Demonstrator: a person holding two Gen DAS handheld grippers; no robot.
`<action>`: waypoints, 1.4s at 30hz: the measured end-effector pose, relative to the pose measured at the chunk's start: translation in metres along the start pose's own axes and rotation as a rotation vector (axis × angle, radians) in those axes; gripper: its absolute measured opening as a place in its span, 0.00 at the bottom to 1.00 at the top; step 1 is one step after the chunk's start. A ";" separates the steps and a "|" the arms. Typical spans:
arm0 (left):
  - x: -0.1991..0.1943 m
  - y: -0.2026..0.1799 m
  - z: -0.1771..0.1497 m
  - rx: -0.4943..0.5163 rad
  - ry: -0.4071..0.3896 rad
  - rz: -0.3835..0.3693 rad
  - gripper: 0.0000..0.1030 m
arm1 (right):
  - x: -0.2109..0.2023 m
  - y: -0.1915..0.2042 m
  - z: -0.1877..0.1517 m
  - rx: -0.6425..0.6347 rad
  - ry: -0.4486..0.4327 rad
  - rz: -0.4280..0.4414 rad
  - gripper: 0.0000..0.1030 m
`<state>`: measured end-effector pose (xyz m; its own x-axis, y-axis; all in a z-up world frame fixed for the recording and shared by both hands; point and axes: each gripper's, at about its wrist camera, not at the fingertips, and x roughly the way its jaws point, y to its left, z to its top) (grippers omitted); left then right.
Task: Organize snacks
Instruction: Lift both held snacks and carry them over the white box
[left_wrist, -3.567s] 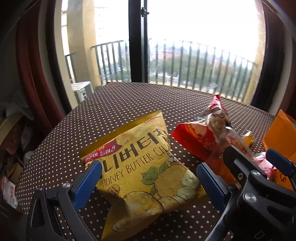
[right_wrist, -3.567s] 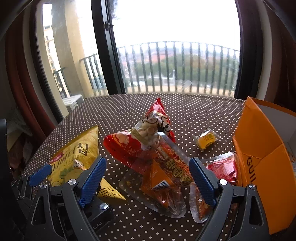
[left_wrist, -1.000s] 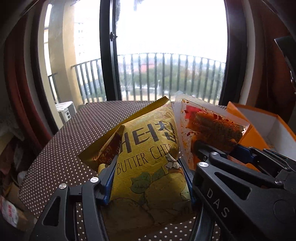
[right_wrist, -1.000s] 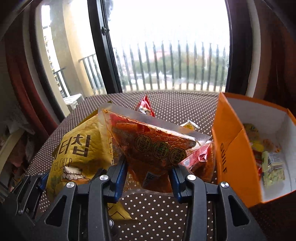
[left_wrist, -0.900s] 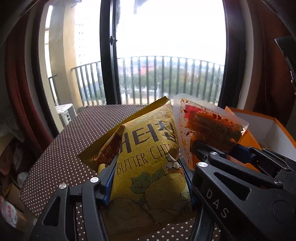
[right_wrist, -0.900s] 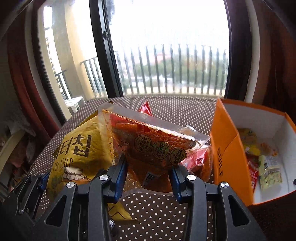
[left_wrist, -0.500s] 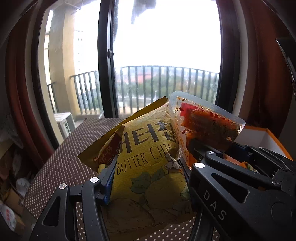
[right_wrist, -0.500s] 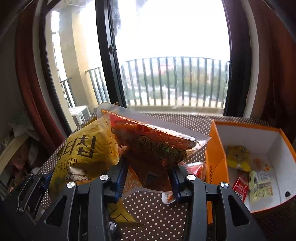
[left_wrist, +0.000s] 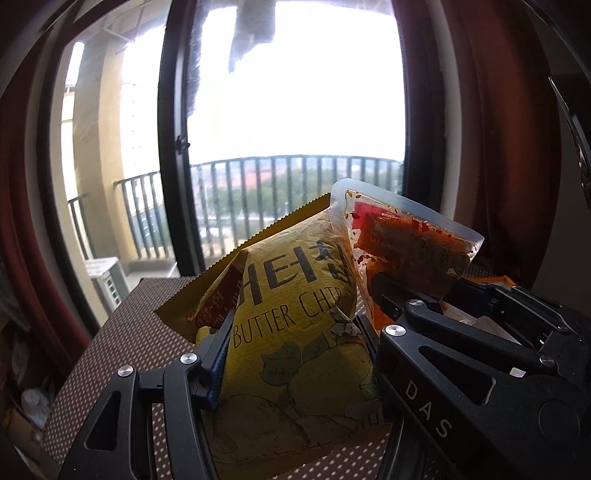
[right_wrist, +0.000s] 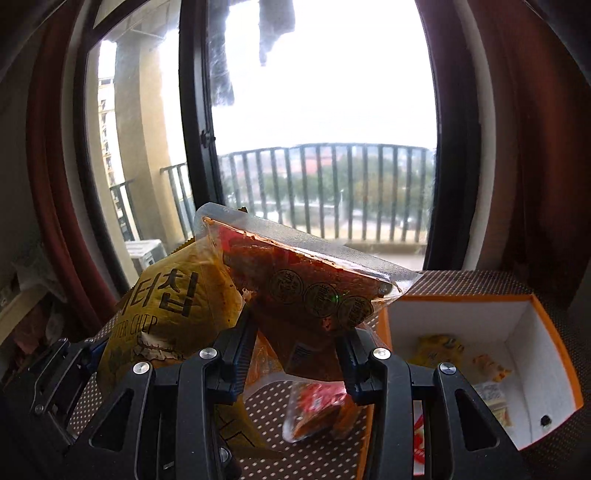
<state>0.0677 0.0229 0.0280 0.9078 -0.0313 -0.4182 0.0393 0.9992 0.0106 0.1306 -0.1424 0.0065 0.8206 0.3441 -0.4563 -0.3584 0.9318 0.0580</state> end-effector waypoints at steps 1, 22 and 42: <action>0.002 -0.001 0.001 0.005 -0.003 -0.008 0.59 | 0.000 -0.004 0.002 0.003 -0.006 -0.005 0.43; 0.053 -0.060 0.022 0.121 -0.003 -0.210 0.59 | -0.010 -0.089 0.013 0.101 -0.041 -0.177 0.43; 0.104 -0.125 0.016 0.212 0.128 -0.412 0.59 | -0.027 -0.172 -0.012 0.221 0.010 -0.355 0.43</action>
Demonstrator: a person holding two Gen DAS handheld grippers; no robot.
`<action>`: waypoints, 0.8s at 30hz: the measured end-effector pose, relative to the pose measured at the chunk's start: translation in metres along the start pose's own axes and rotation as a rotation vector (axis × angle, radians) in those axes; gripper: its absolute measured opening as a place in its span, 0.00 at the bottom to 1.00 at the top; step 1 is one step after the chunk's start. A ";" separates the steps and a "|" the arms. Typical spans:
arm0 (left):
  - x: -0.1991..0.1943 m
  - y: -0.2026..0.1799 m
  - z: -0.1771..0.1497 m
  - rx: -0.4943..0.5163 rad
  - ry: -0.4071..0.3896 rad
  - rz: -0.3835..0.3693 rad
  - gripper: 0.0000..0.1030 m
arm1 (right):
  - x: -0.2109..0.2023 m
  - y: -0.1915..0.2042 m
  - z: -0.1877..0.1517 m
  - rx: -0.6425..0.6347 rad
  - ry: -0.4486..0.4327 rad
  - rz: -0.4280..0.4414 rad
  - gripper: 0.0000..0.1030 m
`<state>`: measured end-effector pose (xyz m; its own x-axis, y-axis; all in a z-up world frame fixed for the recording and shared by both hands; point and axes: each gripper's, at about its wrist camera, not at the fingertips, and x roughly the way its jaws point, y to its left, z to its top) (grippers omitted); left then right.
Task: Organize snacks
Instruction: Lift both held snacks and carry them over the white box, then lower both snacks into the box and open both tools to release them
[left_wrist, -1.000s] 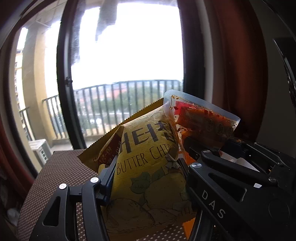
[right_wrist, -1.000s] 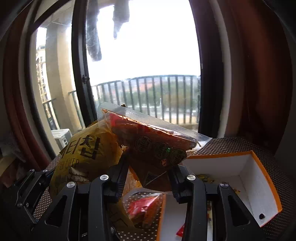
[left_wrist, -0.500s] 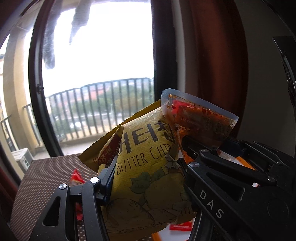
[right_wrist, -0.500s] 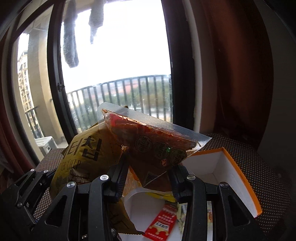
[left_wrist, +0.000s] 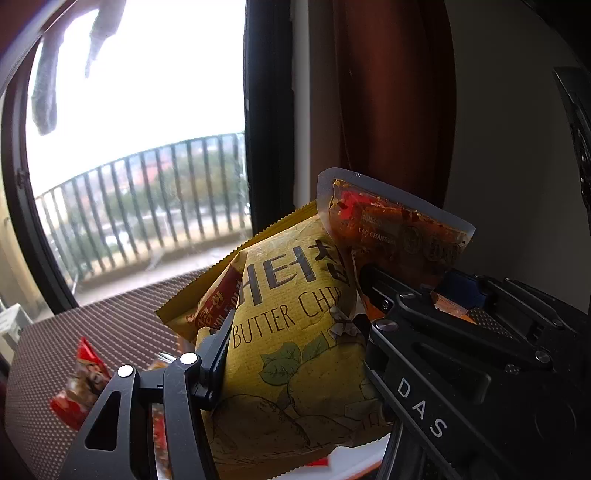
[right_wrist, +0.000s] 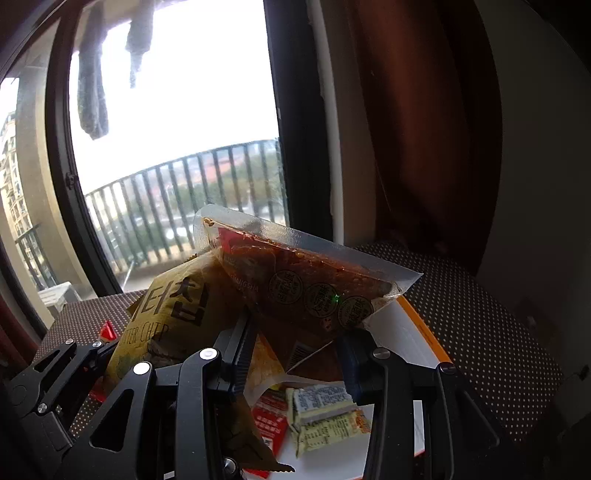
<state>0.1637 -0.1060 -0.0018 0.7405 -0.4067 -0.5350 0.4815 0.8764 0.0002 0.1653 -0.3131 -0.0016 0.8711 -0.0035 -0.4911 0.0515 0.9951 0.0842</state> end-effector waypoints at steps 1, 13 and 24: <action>0.005 -0.001 -0.001 0.000 0.014 -0.008 0.59 | 0.003 -0.002 0.000 0.005 0.010 -0.006 0.43; 0.050 -0.005 -0.011 -0.033 0.212 -0.047 0.60 | 0.038 -0.016 -0.012 0.046 0.136 -0.017 0.43; 0.092 -0.012 -0.009 -0.013 0.437 -0.039 0.63 | 0.070 -0.035 -0.032 0.086 0.271 0.015 0.43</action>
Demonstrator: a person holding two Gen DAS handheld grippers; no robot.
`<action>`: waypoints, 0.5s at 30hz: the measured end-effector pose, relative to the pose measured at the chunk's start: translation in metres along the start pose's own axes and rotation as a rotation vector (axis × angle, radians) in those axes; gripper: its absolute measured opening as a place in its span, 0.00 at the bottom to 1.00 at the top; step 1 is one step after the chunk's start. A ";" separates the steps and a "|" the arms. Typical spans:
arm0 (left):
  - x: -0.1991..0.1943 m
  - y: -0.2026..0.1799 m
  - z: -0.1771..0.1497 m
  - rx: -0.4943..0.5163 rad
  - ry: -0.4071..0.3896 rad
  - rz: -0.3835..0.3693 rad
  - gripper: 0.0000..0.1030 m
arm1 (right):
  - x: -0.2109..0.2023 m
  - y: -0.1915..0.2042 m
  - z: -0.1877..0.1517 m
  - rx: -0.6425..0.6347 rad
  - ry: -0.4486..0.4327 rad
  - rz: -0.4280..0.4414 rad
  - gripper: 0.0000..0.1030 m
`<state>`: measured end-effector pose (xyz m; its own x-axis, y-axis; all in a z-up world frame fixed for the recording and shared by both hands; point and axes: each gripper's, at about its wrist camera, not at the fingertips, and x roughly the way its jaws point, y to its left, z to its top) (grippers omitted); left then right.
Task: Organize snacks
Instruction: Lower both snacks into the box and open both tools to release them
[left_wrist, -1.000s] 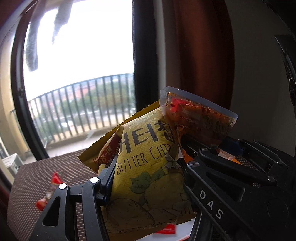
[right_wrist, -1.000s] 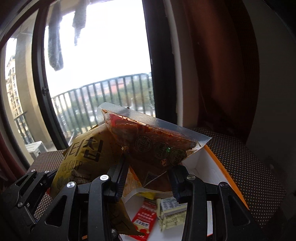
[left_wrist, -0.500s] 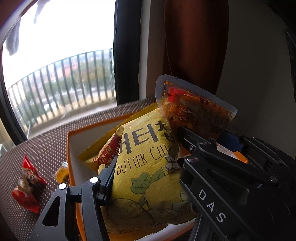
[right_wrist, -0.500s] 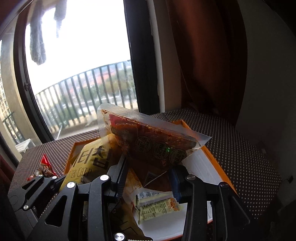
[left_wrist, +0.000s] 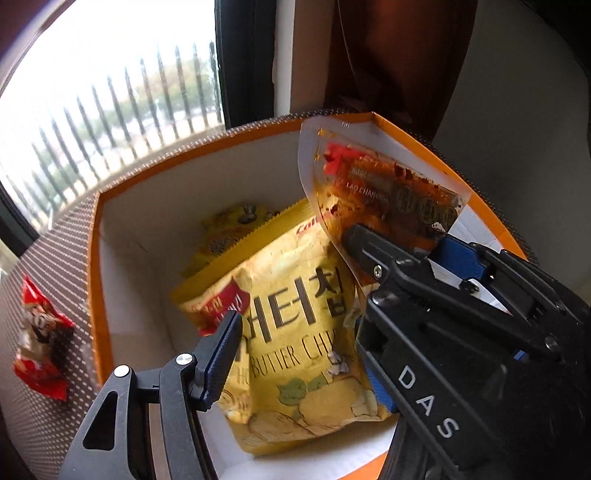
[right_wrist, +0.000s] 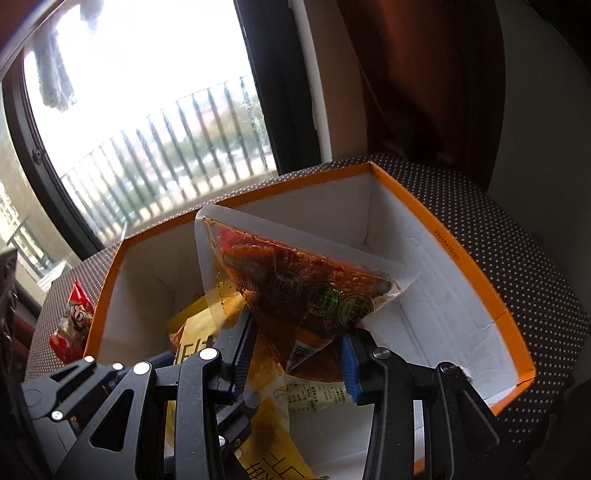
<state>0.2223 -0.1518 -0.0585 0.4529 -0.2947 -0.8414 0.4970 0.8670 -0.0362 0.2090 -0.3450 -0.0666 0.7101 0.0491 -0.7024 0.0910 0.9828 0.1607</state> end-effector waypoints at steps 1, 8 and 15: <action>-0.001 -0.001 0.002 0.001 -0.002 0.005 0.63 | 0.001 0.002 0.000 -0.003 -0.001 0.003 0.43; -0.014 -0.007 0.012 0.031 -0.032 0.061 0.64 | 0.003 0.017 0.017 -0.053 -0.012 0.037 0.43; -0.004 -0.008 0.031 0.008 -0.047 0.082 0.68 | 0.014 0.022 0.036 -0.068 -0.005 0.029 0.43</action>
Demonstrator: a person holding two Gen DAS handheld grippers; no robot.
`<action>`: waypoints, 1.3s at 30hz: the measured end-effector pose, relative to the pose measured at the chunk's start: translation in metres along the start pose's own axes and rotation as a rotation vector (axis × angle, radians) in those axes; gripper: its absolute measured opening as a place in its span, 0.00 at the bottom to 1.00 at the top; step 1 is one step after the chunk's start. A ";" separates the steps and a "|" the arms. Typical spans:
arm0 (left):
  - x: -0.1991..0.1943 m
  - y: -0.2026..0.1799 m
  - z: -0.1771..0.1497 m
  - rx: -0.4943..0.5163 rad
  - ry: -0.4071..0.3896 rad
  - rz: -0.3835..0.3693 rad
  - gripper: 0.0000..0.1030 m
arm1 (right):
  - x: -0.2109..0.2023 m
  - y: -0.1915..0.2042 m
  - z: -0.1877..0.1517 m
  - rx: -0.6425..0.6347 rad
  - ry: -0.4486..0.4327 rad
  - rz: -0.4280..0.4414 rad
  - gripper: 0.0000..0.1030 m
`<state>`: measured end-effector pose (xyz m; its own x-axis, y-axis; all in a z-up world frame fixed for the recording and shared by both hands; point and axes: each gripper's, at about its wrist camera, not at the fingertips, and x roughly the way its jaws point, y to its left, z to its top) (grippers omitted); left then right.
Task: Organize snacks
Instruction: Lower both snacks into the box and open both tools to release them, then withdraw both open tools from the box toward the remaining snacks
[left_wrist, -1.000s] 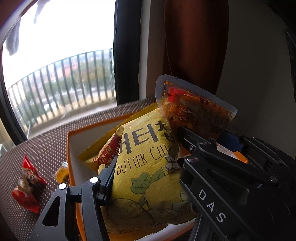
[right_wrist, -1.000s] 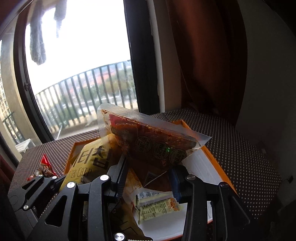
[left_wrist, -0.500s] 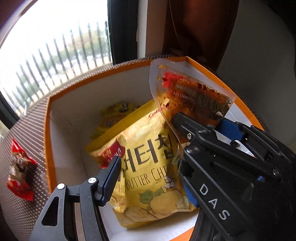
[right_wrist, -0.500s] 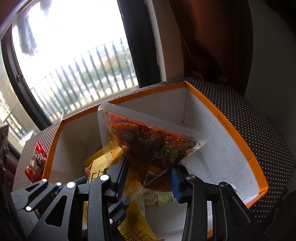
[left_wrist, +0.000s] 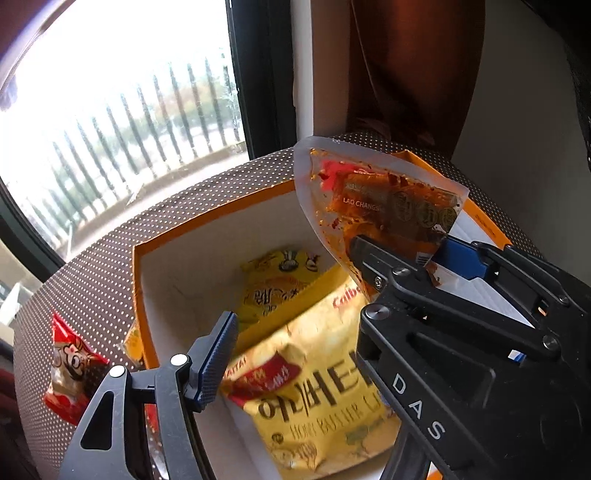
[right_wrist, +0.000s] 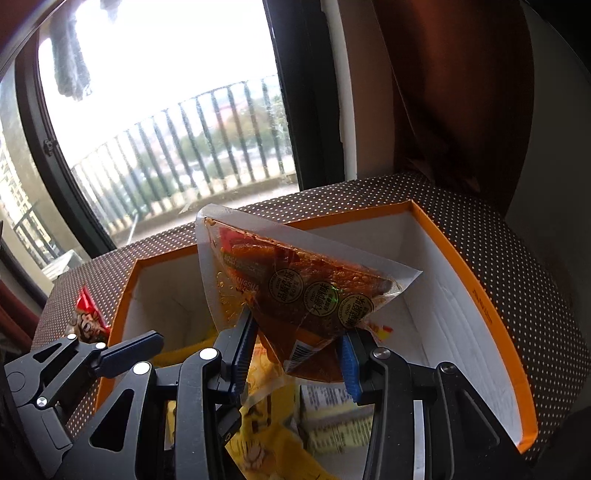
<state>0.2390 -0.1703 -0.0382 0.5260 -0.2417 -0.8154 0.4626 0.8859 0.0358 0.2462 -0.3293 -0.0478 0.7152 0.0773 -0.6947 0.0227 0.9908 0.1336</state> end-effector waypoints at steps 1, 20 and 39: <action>0.003 -0.001 0.003 -0.003 0.002 -0.001 0.68 | 0.002 -0.002 0.001 0.006 0.003 -0.003 0.43; -0.012 -0.014 -0.001 -0.003 -0.075 0.003 0.82 | -0.011 -0.003 0.000 0.080 0.001 -0.076 0.87; -0.072 -0.007 -0.044 -0.054 -0.205 0.015 0.84 | -0.069 0.032 -0.024 0.020 -0.100 -0.088 0.88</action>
<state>0.1669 -0.1415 -0.0052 0.6694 -0.2990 -0.6801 0.4178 0.9084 0.0119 0.1802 -0.3002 -0.0125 0.7761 -0.0219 -0.6302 0.1015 0.9907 0.0906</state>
